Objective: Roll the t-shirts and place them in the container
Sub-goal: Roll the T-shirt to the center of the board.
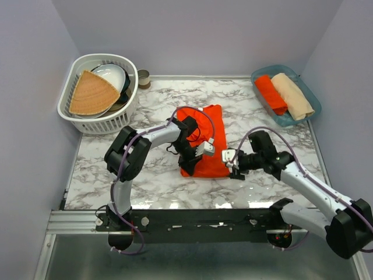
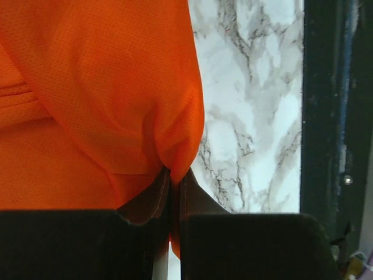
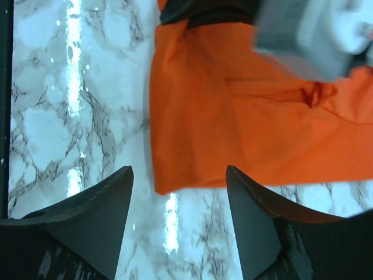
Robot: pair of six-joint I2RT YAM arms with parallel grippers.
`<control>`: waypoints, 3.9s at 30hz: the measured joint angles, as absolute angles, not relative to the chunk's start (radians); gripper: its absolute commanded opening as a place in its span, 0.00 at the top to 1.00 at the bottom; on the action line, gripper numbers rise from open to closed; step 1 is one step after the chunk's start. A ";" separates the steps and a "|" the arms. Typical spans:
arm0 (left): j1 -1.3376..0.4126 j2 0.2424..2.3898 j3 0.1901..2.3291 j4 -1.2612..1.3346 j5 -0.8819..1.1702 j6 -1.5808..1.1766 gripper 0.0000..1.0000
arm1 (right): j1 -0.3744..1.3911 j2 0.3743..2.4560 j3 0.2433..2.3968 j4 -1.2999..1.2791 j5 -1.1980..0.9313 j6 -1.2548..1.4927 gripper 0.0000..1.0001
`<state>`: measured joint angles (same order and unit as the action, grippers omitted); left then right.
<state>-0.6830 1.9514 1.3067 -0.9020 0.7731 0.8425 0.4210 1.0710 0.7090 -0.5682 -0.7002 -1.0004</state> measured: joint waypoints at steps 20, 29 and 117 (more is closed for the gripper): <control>-0.664 2.006 1.394 -1.083 0.932 0.887 0.83 | 0.667 1.125 0.481 -0.211 -0.512 -1.014 0.26; -0.622 2.014 1.428 -1.127 0.986 0.926 0.81 | 0.724 1.207 0.482 -0.165 -0.437 -0.995 0.52; -0.499 1.940 1.242 -0.878 0.812 0.617 0.55 | 0.426 2.326 1.578 -1.397 -0.907 -1.050 0.97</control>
<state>-0.4988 1.9396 1.2415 -0.8783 0.8120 0.6174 0.4259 2.3260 1.5780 -1.3972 -0.9066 -1.0500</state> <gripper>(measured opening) 0.324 0.074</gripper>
